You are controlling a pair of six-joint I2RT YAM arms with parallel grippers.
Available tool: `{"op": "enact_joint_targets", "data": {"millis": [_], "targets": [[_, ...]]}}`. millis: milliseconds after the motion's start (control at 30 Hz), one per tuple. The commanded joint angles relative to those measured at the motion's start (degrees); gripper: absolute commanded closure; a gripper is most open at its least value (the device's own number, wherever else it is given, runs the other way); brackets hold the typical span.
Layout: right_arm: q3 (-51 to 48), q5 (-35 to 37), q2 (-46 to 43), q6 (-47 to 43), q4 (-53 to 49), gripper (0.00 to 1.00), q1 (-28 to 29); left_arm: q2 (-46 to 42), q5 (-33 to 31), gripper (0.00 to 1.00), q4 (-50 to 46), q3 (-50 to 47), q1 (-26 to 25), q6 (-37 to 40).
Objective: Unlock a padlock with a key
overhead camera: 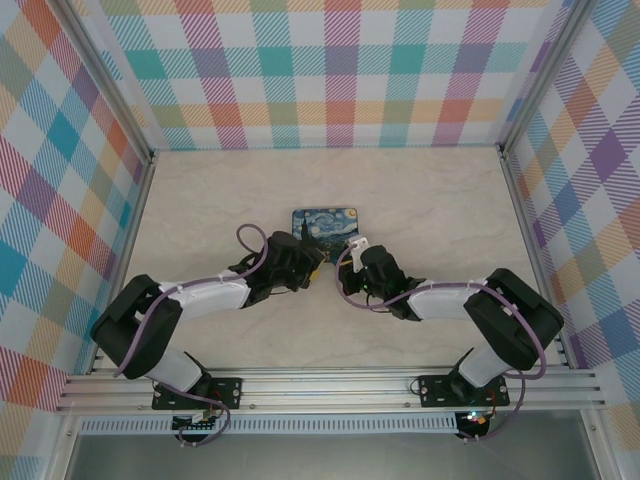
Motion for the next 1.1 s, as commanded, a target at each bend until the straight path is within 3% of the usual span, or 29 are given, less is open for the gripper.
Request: {"op": "enact_joint_targets", "data": {"millis": [0, 267, 433, 533, 700, 867, 967, 1067], "targets": [[-0.18, -0.17, -0.82, -2.97, -0.73, 1.0, -0.28, -3.1, -0.67, 0.55, -4.43, -1.61, 0.55, 1.43], [0.14, -1.01, -2.9, 0.13, -5.06, 1.0, -0.68, -6.65, -2.1, 0.46, -7.57, -1.32, 1.59, 4.47], [0.93, -1.82, -4.14, 4.17, -8.14, 1.0, -1.42, -10.41, -3.22, 0.25, -23.94, 6.97, 6.41, 16.57], [0.7, -1.63, -4.33, 5.33, -8.46, 1.0, -1.98, -9.77, -2.34, 0.18, -31.76, 13.57, 10.81, 24.93], [0.59, -4.15, -4.7, 7.29, -8.8, 1.0, -3.83, -1.31, 0.99, 0.1, -36.96, 24.22, 15.62, 40.49], [0.86, -5.87, -4.77, 9.39, -9.53, 1.0, -4.12, 12.7, 7.74, 0.04, -39.56, 36.29, 16.76, 54.21], [0.82, -5.53, -5.08, 9.67, -9.78, 1.0, -4.09, 19.41, 9.22, 0.0, -41.96, 42.61, 16.85, 58.8], [0.82, -5.41, -5.21, 9.8, -10.09, 1.0, -4.04, 24.19, 6.38, 0.0, -43.26, 46.64, 17.02, 62.03]]}}
